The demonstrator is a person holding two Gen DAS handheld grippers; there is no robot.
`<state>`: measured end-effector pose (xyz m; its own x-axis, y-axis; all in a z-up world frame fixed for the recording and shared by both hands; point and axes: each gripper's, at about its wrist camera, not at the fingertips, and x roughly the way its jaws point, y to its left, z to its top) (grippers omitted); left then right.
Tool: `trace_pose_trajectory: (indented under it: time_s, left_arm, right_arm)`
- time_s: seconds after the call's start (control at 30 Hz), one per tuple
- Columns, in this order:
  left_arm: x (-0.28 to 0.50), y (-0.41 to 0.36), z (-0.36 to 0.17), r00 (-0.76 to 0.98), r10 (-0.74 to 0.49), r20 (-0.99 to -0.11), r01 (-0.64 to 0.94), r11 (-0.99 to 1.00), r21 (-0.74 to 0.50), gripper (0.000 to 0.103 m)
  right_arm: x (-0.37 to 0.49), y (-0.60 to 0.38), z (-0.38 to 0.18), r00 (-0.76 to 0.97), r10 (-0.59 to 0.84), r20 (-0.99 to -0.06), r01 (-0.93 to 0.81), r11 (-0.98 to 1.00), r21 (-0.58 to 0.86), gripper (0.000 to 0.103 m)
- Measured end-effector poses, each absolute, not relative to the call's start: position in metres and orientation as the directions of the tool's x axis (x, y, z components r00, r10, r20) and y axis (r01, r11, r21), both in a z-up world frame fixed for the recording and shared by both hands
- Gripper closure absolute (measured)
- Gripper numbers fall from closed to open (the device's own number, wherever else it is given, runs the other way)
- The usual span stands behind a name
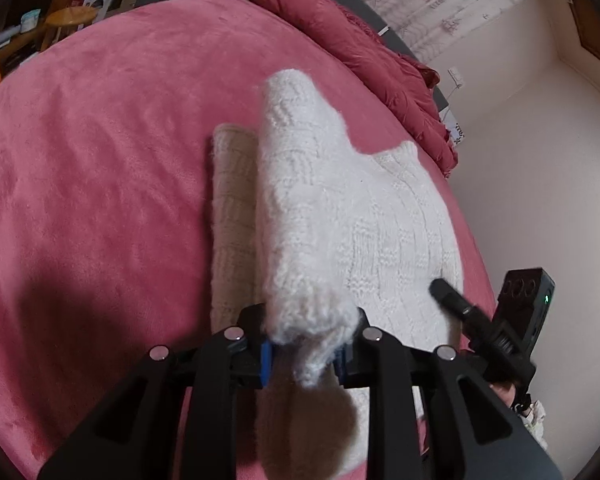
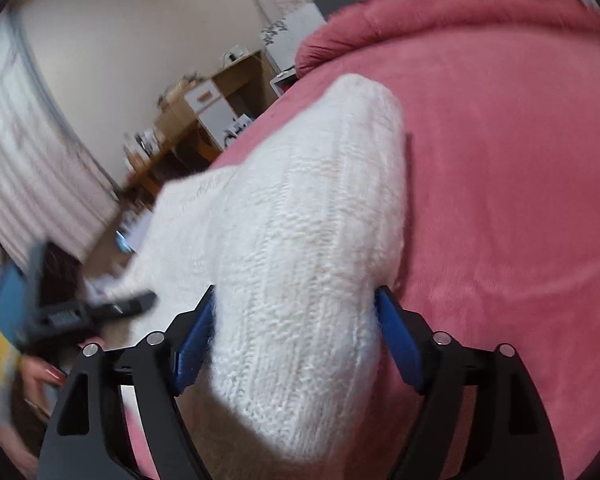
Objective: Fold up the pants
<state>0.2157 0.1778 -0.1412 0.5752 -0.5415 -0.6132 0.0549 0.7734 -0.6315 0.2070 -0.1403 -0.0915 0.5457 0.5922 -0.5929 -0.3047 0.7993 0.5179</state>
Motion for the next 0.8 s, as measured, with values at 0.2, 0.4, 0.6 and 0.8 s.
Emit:
trace_pose_trajectory:
  time_s: [0.2,0.4,0.6,0.8]
  left_arm:
    - [0.214,0.168,-0.142,0.597,-0.524,-0.607,0.086,0.794,-0.601,0.068]
    - [0.212,0.168,-0.136,0.619,-0.519,-0.59,0.085,0.791,-0.606,0.072]
    - [0.206,0.164,-0.143,0.601,-0.464,-0.651,0.062,0.839,-0.54,0.071]
    - [0.186,0.188,-0.112,0.731,-0.412,-0.545,0.023,0.813,-0.582,0.055]
  right_arm:
    - [0.191,-0.175,-0.108,0.475,0.709,-0.522,-0.19,0.662,0.726,0.027]
    - [0.189,-0.172,-0.112,0.453,0.732,-0.509,-0.204,0.641,0.74,0.061]
    - [0.179,-0.147,-0.103,0.436,0.598,-0.672,-0.274,0.8,0.535,0.067]
    - [0.17,-0.164,-0.053,0.638,0.561,-0.528,-0.298,0.812,0.502,0.065]
